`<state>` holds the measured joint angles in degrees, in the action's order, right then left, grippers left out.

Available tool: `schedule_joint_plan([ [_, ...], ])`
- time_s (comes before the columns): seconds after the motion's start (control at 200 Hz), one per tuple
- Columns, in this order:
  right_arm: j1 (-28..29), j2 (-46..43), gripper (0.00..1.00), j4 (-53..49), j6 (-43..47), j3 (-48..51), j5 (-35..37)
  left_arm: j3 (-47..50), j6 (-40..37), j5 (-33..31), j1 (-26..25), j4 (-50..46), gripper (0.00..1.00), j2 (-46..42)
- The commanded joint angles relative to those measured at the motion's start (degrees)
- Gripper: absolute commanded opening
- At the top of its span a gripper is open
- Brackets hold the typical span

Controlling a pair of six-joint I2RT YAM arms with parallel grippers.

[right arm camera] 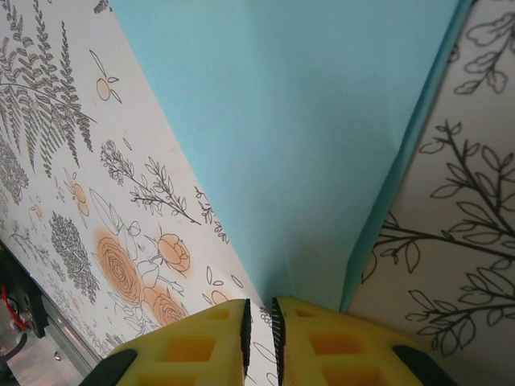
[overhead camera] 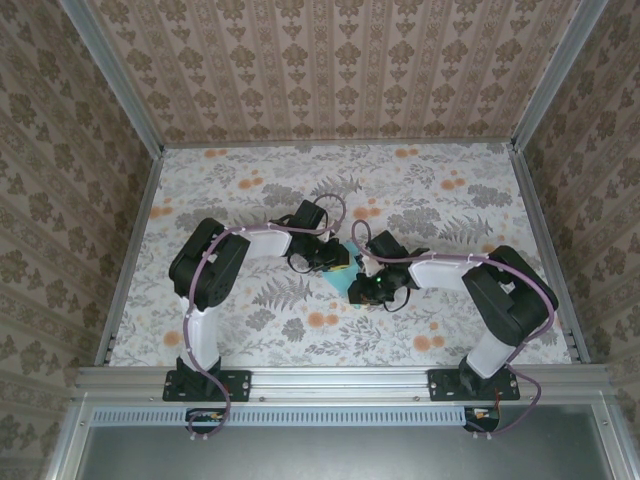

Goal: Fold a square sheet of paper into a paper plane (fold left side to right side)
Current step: Fourth fold the wing at the center of the table.

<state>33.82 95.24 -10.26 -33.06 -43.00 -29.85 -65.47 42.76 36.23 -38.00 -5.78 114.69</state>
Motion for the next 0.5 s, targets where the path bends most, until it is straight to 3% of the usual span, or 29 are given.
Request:
schedule_joint_plan([
  [0.0,0.9,-0.9,0.17,-6.7,-1.7,3.2,-0.7,2.5,-1.3,-3.7,0.6,-5.1,0.20,1.1],
  [0.355,0.9,-4.7,0.11,-6.0,-3.2,7.1,-3.2,2.6,-1.2,-3.8,0.7,-4.9,0.20,1.1],
  [0.495,0.5,-10.1,0.10,-7.6,-2.4,5.7,-4.3,2.6,-1.1,-3.7,0.8,-4.9,0.20,0.8],
])
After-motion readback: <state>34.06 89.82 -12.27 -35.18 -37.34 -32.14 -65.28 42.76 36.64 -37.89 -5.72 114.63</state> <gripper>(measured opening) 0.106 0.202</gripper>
